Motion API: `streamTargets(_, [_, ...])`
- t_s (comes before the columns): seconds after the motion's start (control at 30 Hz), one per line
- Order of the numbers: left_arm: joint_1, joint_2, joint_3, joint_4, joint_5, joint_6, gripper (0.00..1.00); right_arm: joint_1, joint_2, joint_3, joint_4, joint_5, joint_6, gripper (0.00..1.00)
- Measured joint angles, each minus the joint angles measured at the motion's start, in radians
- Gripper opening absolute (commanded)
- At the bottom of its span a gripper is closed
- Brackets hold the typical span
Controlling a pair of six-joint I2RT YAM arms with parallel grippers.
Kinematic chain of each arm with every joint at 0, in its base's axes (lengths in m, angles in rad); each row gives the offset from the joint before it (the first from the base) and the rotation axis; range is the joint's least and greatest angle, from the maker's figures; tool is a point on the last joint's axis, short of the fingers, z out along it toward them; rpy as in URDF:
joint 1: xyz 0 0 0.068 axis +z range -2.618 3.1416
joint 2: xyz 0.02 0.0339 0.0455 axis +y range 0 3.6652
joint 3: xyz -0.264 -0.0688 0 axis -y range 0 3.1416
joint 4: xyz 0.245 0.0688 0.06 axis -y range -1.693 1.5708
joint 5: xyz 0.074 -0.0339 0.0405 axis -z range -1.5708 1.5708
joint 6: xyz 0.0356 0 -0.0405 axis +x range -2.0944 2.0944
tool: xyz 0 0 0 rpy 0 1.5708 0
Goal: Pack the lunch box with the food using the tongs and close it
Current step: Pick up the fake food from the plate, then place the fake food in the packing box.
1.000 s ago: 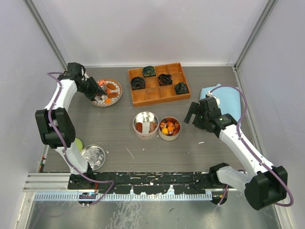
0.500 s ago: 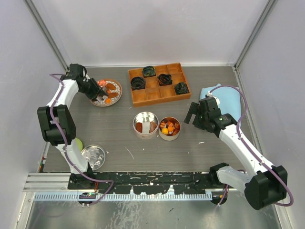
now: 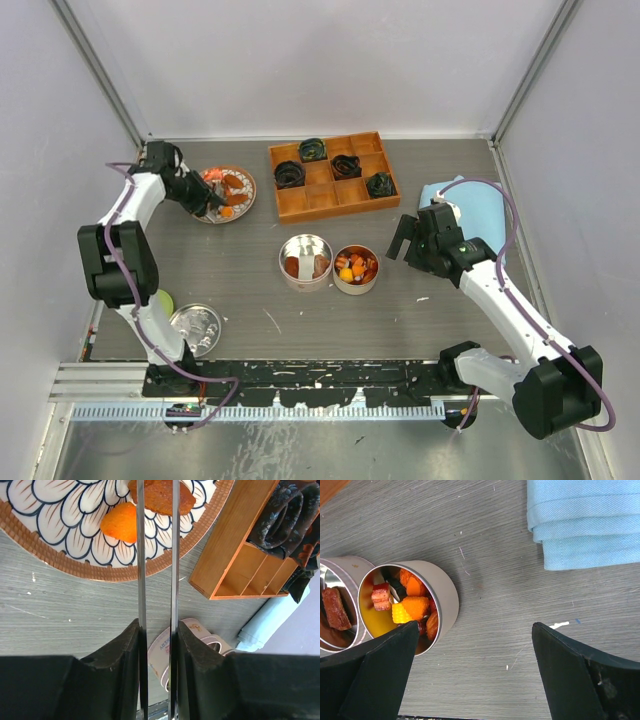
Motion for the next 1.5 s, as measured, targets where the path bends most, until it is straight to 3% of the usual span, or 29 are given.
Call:
streamTargets(0.6, [-0.008,-0.291,-0.116,0.000,0.083,0.015,0.13,0.000,0.000,0.000,0.000,0.000,0.000,1.00])
streamTargets(1.0, [-0.375,-0.477,-0.280,-0.065,0.120,0.059,0.14,0.000,0.000,0.000,0.002,-0.008,0.002,1.00])
streamTargets(1.27, [-0.513,-0.496,-0.353,-0.121,0.137,0.095,0.15,0.000,0.000,0.000,0.008,-0.019,0.006,1.00])
streamTargets(1.5, [-0.548,-0.496,-0.354,-0.193,0.134,0.145,0.17,0.000,0.000,0.000,0.008,-0.020,0.010,1.00])
